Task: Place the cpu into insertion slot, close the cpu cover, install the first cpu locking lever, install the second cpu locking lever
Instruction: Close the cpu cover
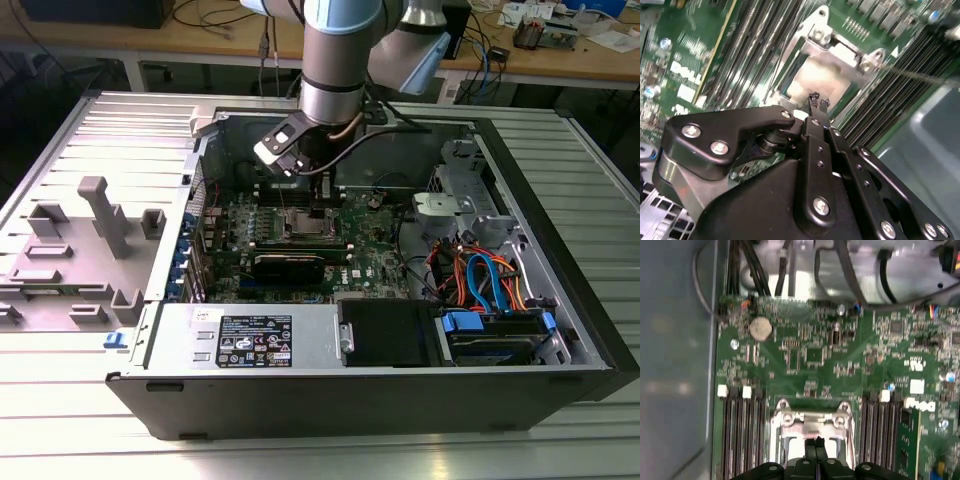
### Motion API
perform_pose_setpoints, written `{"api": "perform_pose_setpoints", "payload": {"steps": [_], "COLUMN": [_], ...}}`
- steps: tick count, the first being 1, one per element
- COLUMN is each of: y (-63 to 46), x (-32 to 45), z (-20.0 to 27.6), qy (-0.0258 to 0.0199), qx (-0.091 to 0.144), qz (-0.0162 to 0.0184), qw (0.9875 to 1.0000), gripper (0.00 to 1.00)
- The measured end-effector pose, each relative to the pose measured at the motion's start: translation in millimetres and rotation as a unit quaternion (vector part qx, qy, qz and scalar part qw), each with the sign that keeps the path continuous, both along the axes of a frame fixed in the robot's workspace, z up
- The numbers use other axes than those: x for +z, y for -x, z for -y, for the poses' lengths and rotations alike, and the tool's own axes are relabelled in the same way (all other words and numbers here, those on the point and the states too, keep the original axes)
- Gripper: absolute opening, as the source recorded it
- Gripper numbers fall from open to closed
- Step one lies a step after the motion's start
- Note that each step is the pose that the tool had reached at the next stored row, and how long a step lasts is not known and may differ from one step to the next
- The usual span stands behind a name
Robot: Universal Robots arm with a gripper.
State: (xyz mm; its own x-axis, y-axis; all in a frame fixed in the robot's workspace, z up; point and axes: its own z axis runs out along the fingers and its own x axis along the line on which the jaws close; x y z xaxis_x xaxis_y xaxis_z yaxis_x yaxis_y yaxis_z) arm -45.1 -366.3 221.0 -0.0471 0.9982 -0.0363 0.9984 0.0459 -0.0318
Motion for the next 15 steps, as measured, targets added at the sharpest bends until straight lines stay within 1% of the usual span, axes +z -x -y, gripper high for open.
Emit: {"api": "perform_pose_setpoints", "payload": {"steps": [1, 7, 15], "y": [5.6, 20.6, 33.3], "x": [-0.3, -1.1, -3.6], "z": [0.0, 0.0, 0.0], "qy": [-0.0002, -0.0002, -0.0003], "qx": [0.0, 0.001, 0.005], "qz": [0.0, 0.0002, 0.0002], "qw": [1.0, 1.0, 1.0], "gripper": [0.11, 0.11, 0.11]}}
